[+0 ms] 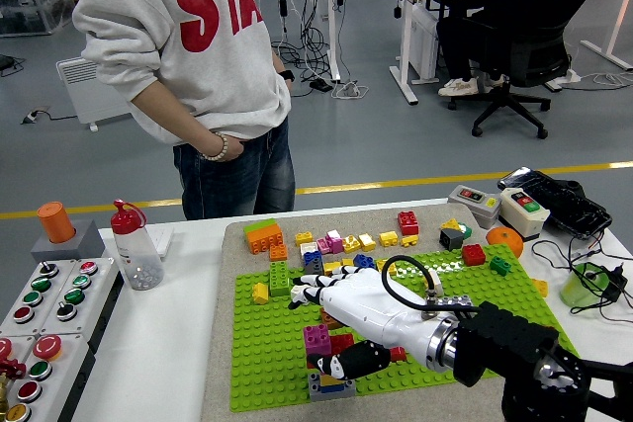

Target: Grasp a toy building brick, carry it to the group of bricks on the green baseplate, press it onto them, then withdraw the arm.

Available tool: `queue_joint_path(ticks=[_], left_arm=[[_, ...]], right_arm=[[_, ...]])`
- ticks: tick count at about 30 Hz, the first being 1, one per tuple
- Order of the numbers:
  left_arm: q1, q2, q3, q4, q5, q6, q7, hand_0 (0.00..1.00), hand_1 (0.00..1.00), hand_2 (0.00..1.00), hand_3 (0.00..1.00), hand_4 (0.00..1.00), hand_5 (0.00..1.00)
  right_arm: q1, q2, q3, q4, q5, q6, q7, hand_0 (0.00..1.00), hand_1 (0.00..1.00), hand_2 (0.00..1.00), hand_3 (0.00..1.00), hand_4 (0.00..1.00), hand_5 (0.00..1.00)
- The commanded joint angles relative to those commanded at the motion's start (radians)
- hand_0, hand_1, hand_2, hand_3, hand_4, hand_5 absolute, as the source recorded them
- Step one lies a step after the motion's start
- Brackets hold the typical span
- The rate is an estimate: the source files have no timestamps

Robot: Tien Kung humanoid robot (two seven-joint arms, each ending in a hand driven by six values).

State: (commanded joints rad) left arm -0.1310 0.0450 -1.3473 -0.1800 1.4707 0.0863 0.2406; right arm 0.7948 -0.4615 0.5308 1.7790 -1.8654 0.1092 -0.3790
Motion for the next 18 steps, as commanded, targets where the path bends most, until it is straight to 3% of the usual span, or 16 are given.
queue_joint_path(ticks=[3,7,8,13,14,18], left_arm=[[0.000,0.000,-0.002,0.000,0.001,0.000,0.000,0.653,0.686,0.672,0.574,0.281,0.998],[0.000,-0.001,-0.004,0.000,0.005,0.000,0.001,0.653,0.686,0.672,0.574,0.281,0.998],[0.000,-0.001,-0.005,0.000,0.006,-0.001,0.001,0.653,0.687,0.672,0.573,0.282,0.998],[0.002,-0.002,-0.009,0.000,0.011,-0.001,0.002,0.653,0.687,0.672,0.573,0.282,0.998],[0.002,-0.002,-0.010,0.000,0.013,-0.001,0.003,0.653,0.687,0.672,0.574,0.281,0.998],[0.004,-0.002,-0.013,0.000,0.018,-0.002,0.004,0.653,0.687,0.672,0.574,0.281,0.998]], right_arm=[[-0.024,-0.020,0.030,0.000,-0.008,-0.027,0.022,0.879,0.825,0.917,0.811,0.679,0.381],[-0.046,-0.037,0.049,0.000,-0.022,-0.111,0.087,0.879,0.825,0.917,0.811,0.679,0.381],[-0.049,-0.039,0.051,0.000,-0.024,-0.132,0.105,0.702,0.702,0.695,0.655,0.449,0.192],[-0.066,-0.050,0.048,0.000,-0.024,-0.240,0.192,0.702,0.702,0.695,0.655,0.449,0.192],[-0.069,-0.052,0.044,0.000,-0.021,-0.263,0.213,0.609,0.604,0.588,0.578,0.376,0.157],[-0.075,-0.057,0.034,0.000,-0.015,-0.295,0.253,0.609,0.604,0.588,0.578,0.376,0.157]])
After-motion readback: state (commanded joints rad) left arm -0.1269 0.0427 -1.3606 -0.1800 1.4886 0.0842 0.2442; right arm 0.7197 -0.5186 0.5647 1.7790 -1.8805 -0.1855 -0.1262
